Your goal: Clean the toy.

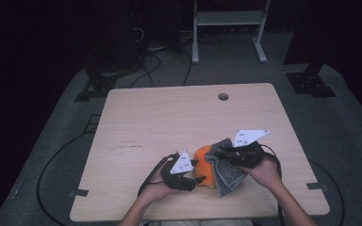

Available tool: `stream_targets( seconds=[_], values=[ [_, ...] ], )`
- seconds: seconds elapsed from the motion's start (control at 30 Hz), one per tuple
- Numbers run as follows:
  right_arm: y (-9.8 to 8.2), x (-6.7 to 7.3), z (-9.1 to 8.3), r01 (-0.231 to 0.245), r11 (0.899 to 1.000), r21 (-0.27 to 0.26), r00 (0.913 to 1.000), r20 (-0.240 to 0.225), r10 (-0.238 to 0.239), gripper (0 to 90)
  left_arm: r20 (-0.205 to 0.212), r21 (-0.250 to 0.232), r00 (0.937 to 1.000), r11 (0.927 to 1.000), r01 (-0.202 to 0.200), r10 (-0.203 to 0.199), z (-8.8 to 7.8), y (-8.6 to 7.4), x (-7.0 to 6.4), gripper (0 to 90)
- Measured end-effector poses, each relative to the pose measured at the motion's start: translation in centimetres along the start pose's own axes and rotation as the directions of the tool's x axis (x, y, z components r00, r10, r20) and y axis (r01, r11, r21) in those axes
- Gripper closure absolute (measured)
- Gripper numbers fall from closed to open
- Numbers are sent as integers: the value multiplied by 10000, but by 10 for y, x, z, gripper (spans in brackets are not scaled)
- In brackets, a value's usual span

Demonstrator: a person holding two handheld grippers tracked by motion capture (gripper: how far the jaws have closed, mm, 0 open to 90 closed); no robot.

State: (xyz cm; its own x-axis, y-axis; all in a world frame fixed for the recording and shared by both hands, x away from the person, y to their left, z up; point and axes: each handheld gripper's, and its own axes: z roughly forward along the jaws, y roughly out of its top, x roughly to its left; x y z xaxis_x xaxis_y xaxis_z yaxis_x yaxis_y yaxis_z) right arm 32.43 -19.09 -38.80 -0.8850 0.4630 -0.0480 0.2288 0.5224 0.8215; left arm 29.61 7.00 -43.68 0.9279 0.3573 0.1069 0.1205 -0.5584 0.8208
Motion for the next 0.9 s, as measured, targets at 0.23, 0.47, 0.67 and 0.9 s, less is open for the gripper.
stream_targets(
  seconds=[0.23,0.47,0.67,0.9],
  values=[
    [-18,1,-4,-437,9979,-481,9990,-121,432,793,-654,-779,9933,9929,896,-948,-9,12,10,257],
    [-24,13,-3,-15,9952,-977,9992,-387,-23,792,-209,-184,9900,9901,1392,-1395,1,1,14,278],
    [-59,-4,-20,-985,9916,-833,9951,-110,979,790,-143,-53,9916,9917,1284,-1285,0,0,13,295],
    [-76,-17,-33,-1656,9845,-571,9862,-142,1650,789,12,0,9941,9941,1087,-1087,-1,-2,13,308]
  ],
)
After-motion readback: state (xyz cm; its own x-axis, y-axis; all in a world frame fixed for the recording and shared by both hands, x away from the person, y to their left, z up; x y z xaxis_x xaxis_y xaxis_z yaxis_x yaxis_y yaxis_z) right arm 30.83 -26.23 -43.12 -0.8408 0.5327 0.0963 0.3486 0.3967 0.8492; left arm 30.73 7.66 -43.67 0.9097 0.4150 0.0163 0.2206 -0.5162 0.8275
